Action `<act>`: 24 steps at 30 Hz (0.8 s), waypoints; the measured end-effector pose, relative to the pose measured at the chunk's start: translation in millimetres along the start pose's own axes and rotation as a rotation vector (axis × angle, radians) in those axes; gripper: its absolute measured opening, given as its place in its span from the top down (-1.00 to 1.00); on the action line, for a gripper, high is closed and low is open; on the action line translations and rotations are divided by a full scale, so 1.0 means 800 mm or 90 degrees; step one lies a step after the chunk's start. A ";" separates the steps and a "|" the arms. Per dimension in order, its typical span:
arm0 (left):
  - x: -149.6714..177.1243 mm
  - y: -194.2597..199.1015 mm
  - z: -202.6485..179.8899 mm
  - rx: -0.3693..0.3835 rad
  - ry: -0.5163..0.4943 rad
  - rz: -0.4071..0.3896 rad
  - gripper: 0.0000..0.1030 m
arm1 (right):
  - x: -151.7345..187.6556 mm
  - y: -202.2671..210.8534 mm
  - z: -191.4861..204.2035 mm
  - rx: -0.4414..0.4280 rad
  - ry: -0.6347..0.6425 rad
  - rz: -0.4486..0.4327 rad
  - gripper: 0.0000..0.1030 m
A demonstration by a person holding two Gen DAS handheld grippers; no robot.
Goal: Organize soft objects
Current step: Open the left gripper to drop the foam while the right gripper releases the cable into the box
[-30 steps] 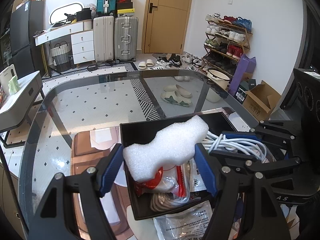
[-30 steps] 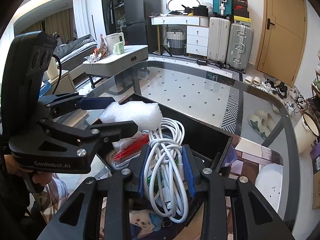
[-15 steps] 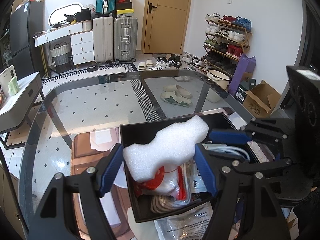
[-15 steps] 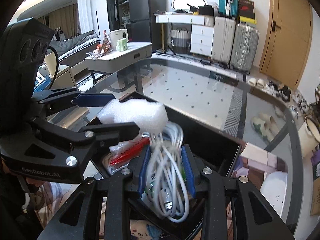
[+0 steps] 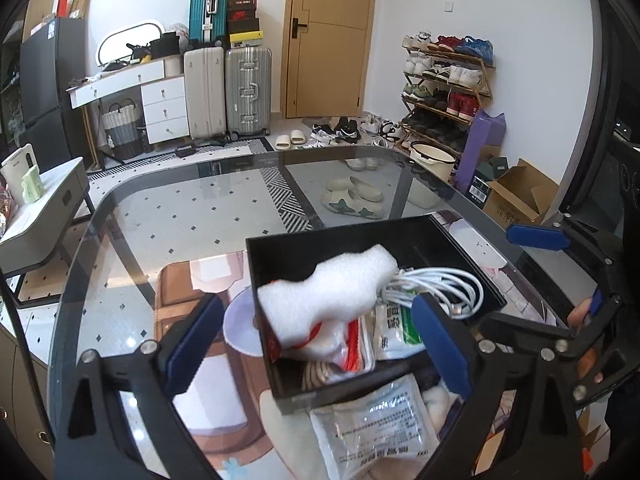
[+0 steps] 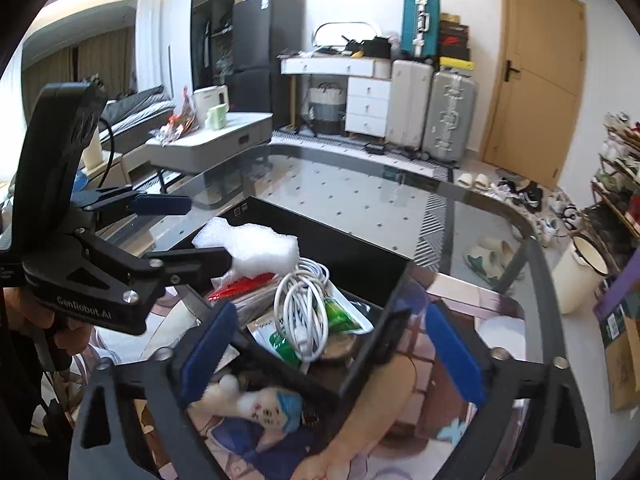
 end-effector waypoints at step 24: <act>0.088 0.045 -0.002 -0.014 0.041 0.030 -0.88 | 0.097 -0.004 0.043 -0.053 -0.059 0.099 -0.99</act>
Point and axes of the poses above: each gripper's, at about its wrist camera, not at the fingertips, and y roughly against the way its jaws point, z to its left, x to its underside, the point moved 7 cm from there along -y, roughly the way its jaws point, and after that the axes turned 10 degrees about -y, right-handed, at the moved point
